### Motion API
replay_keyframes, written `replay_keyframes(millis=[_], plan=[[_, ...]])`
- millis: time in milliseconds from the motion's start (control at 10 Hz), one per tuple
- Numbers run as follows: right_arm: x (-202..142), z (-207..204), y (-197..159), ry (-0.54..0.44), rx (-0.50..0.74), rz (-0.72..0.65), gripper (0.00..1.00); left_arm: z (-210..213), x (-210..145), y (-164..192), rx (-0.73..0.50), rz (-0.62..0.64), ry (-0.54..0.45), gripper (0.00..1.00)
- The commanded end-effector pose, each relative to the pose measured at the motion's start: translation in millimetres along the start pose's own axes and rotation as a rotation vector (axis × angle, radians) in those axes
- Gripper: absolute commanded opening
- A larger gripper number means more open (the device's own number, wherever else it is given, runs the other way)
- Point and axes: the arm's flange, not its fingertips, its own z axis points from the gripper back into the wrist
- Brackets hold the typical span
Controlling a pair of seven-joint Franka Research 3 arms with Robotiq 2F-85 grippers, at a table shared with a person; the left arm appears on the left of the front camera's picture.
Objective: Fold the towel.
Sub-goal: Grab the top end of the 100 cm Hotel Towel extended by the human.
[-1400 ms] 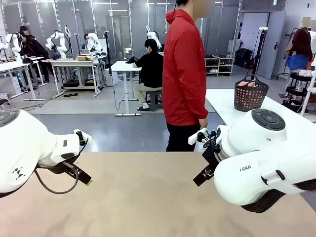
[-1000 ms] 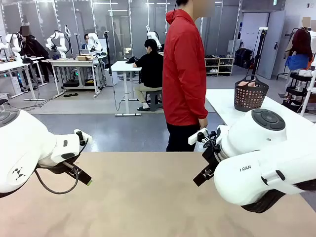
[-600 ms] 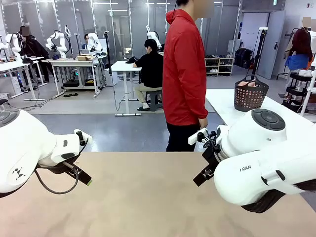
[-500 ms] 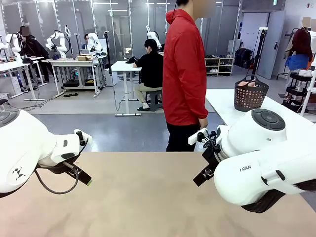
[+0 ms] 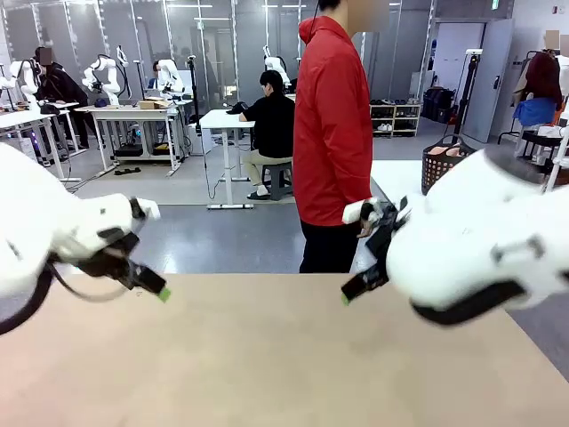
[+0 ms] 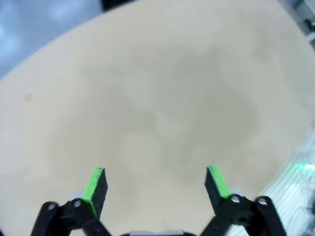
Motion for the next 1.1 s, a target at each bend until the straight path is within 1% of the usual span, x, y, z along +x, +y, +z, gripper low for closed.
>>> replay_keyframes(millis=[0, 100, 200, 300, 400, 500, 600, 700, 800, 900, 1000], plan=[[6.5, 61.7, -41.0, 0.005, 0.172, -0.065, 1.0, 60.8, 6.9, 45.3, -0.243, 0.136, 0.059, 1.0], [4.0, 89.2, -55.3, 0.009, 0.306, -0.097, 1.0, 82.8, 3.1, 61.7, -0.417, 0.19, 0.042, 1.0], [-6.0, 116.1, -75.7, 0.005, 0.444, -0.143, 1.0, 104.1, -8.6, 82.5, -0.589, 0.23, 0.024, 1.0], [-19.2, 134.0, -95.6, -0.02, 0.566, -0.192, 1.0, 118.2, -22.6, 103.2, -0.704, 0.253, 0.009, 1.0], [-36.5, 145.9, -116.9, -0.037, 0.666, -0.238, 1.0, 129.0, -39.8, 124.5, -0.803, 0.276, -0.031, 1.0], [-56.9, 157.1, -137.6, -0.067, 0.735, -0.286, 1.0, 137.8, -60.7, 146.0, -0.878, 0.313, -0.071, 1.0], [-81.0, 168.4, -159.6, -0.121, 0.813, -0.337, 1.0, 145.8, -85.4, 169.8, -0.945, 0.373, -0.138, 1.0], [-101.8, 175.8, -174.9, -0.153, 0.849, -0.372, 1.0, 150.0, -106.4, 188.1, -0.983, 0.408, -0.185, 1.0], [-120.8, 183.6, -186.3, -0.204, 0.883, -0.394, 1.0, 154.3, -125.0, 203.0, -0.997, 0.447, -0.232, 1.0], [-138.4, 190.7, -195.4, -0.252, 0.898, -0.418, 1.0, 161.1, -142.9, 214.7, -0.994, 0.469, -0.274, 1.0], [-156.3, 195.2, -203.7, -0.28, 0.892, -0.445, 1.0, 170.0, -161.1, 226.9, -0.994, 0.487, -0.321, 1.0]])
